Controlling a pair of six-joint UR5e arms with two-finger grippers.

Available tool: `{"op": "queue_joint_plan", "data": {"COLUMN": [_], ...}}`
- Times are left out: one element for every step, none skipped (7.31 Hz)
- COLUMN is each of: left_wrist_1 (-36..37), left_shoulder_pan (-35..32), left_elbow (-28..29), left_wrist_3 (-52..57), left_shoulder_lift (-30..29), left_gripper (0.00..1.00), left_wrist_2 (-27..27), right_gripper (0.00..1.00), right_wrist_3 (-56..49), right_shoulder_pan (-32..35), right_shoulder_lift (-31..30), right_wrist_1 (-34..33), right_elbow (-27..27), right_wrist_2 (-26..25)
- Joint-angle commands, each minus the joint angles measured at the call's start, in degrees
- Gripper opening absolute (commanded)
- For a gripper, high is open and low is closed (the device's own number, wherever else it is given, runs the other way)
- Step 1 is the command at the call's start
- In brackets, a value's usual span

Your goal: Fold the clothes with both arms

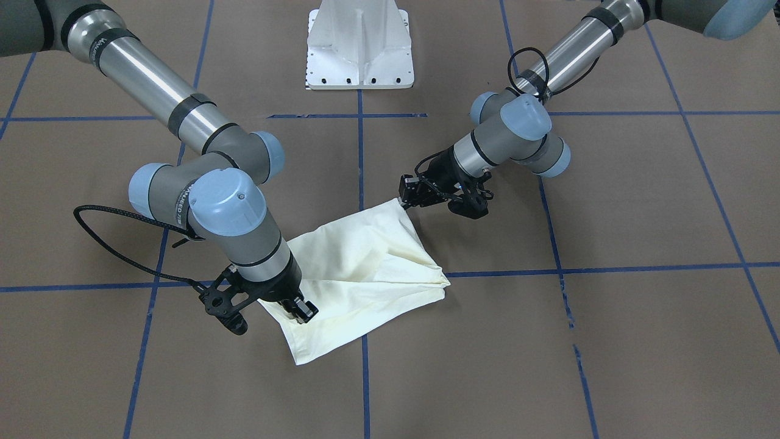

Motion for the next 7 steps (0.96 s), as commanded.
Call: {"op": "queue_joint_plan", "data": {"left_wrist_1": [-0.7,-0.7,-1.3,-0.8,-0.7,-0.7,-0.6], "left_shoulder_pan": [1.0,1.1,1.1,0.8,-1.1,-3.2,-4.6], "left_elbow": [0.3,-0.2,-0.5,-2.3,-2.5,-2.5,-2.4], "left_wrist_3": [2.7,2.7,2.0,-1.4,-2.2,-2.5,-2.7], "left_shoulder_lift": [0.1,-0.2,0.2,1.1,2.4,2.7,3.1], "left_gripper": [0.00,0.00,0.00,0.00,0.15,0.27,0.29], "left_wrist_2": [-4.0,-4.2,-6.9,-6.7,-6.5,-6.3,-6.3], "right_gripper": [0.00,0.00,0.00,0.00,0.00,0.00,0.00], "right_wrist_3": [1.2,1.3,1.2,1.2,1.2,1.2,1.2], "right_shoulder_pan": [-0.1,-0.1,-0.1,-0.1,-0.1,-0.1,0.0], "right_shoulder_lift": [-0.1,-0.1,-0.2,-0.2,-0.2,-0.3,0.0], "right_wrist_1": [0.0,0.0,0.0,0.0,0.0,0.0,0.0], "right_elbow": [-0.2,-0.2,-0.3,-0.4,-0.7,-0.8,-1.8], "right_wrist_2": [-0.1,0.0,-0.1,-0.3,-0.4,-0.5,-1.0]}}
